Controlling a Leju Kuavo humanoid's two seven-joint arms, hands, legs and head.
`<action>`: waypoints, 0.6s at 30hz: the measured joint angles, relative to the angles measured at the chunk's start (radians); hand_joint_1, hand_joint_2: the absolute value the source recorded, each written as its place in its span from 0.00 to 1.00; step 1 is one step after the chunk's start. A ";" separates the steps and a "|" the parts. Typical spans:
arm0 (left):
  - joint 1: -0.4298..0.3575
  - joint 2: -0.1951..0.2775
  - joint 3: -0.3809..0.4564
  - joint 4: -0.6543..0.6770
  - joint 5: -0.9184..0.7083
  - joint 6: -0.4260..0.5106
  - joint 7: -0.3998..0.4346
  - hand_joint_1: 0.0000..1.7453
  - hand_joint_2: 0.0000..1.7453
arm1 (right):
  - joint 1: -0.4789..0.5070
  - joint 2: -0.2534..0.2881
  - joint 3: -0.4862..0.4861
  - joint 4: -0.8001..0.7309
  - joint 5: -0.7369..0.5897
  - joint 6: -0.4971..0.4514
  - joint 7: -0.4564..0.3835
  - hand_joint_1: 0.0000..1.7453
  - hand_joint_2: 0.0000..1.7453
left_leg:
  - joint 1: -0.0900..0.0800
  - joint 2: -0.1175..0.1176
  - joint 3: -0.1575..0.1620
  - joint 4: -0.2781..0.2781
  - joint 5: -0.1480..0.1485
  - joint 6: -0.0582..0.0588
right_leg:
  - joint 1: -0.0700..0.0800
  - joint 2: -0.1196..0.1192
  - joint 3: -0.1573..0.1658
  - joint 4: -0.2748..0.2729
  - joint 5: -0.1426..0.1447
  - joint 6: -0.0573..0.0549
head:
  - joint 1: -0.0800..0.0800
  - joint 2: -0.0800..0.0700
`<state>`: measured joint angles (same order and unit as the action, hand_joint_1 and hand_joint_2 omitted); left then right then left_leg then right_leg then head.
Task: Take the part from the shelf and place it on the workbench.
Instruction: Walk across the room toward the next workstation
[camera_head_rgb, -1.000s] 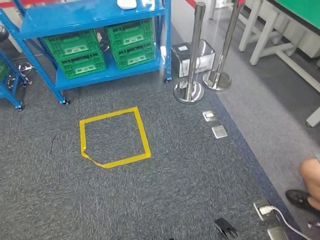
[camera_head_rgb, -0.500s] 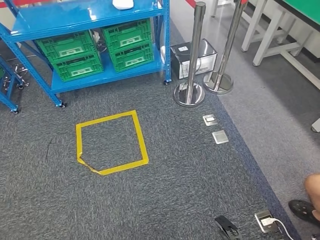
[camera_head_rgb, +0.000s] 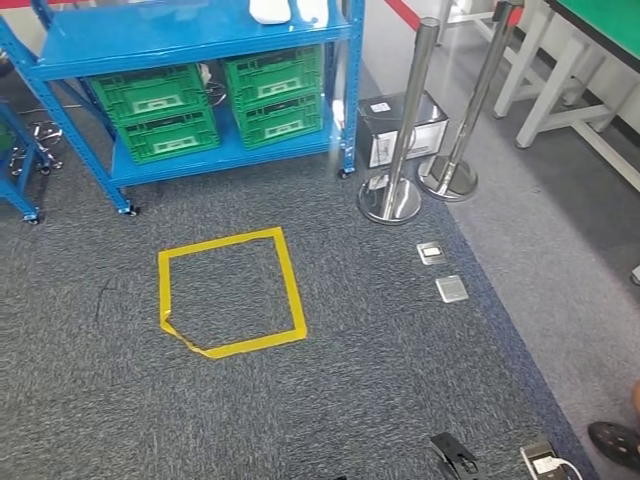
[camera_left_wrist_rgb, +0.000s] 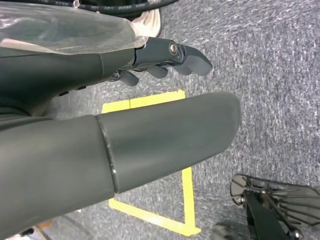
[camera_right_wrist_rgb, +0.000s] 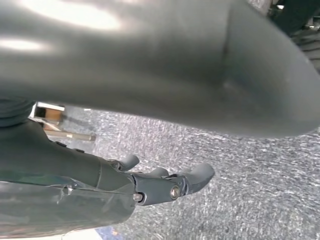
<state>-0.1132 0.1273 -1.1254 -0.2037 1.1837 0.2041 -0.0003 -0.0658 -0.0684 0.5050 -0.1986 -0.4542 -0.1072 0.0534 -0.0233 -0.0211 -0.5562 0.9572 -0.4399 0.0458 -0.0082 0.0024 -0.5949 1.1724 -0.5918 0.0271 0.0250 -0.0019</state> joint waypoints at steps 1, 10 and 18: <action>0.001 -0.001 0.000 0.000 0.000 0.000 0.000 0.00 0.00 | 0.001 -0.001 0.000 0.000 0.000 0.000 0.000 0.00 0.00 | -0.001 -0.003 0.006 0.001 -0.005 -0.002 | 0.003 0.002 0.024 -0.071 0.043 -0.006 | 0.003 0.000; -0.002 -0.004 0.000 0.000 -0.003 0.000 -0.002 0.00 0.00 | -0.004 -0.004 0.000 0.001 -0.013 0.011 -0.003 0.00 0.00 | 0.004 0.003 -0.054 0.149 -0.099 -0.048 | -0.004 -0.006 0.085 -0.208 0.107 -0.040 | -0.010 0.000; -0.001 -0.005 0.000 0.000 -0.001 0.000 -0.004 0.00 0.00 | -0.004 -0.006 0.000 0.001 -0.013 0.012 -0.011 0.00 0.00 | 0.047 0.016 -0.025 0.030 0.004 -0.078 | -0.018 -0.007 0.102 -0.207 0.087 -0.012 | -0.019 0.000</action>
<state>-0.1144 0.1227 -1.1254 -0.2037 1.1830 0.2041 -0.0041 -0.0702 -0.0747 0.5051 -0.1974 -0.4672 -0.0954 0.0428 0.0236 -0.0052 -0.5813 0.9872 -0.4361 -0.0318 -0.0259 -0.0041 -0.4933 0.9656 -0.5050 0.0148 0.0064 -0.0019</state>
